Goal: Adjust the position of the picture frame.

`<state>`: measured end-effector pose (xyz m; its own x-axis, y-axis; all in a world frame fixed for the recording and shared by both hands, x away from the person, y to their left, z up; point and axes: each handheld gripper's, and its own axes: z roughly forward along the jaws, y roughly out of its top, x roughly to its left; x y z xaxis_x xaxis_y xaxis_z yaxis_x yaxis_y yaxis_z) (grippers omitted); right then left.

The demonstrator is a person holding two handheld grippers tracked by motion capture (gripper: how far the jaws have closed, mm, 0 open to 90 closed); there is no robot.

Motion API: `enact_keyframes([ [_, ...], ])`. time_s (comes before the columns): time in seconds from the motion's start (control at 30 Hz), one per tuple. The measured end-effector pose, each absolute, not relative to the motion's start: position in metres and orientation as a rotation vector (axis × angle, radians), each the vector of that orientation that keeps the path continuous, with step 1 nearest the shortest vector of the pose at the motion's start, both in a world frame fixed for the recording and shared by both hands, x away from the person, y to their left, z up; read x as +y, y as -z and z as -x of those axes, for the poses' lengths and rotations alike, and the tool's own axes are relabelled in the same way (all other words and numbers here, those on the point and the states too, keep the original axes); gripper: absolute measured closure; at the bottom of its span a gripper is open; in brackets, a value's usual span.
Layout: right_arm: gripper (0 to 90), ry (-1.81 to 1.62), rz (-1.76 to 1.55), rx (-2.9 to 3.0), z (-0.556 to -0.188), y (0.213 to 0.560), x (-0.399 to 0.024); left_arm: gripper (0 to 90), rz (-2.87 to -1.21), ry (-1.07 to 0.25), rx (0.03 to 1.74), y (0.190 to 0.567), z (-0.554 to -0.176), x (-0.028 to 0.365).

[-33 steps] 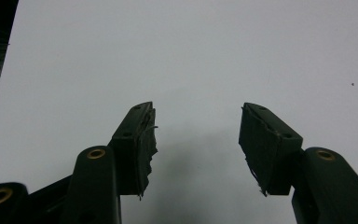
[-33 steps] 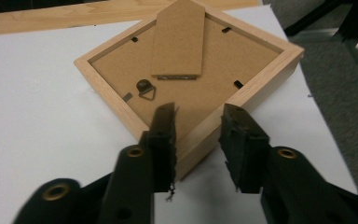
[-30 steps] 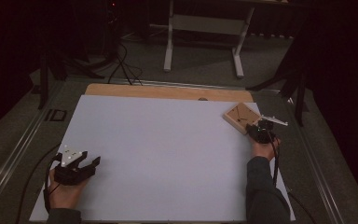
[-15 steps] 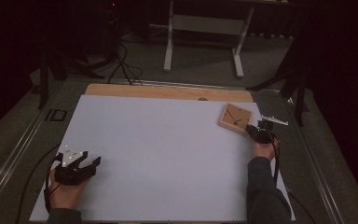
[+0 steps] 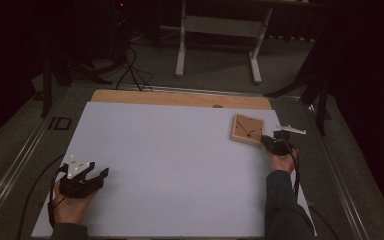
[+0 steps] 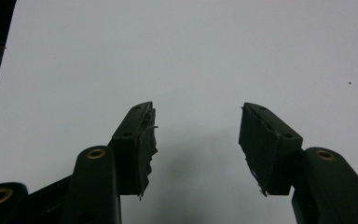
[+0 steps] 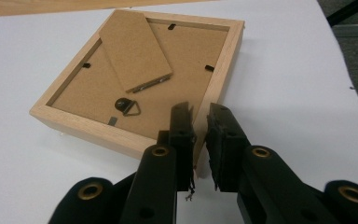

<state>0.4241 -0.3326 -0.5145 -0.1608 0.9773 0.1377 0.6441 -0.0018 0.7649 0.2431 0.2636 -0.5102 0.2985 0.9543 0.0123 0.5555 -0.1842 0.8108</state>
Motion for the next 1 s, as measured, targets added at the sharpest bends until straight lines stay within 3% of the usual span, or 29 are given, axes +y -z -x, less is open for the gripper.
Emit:
enact_keyframes([
  [1.0,80.4,-1.091,-1.470,2.041,-0.411,0.517,-0.287,46.6,-1.851,-0.706,1.340,0.510,-0.243,0.263],
])
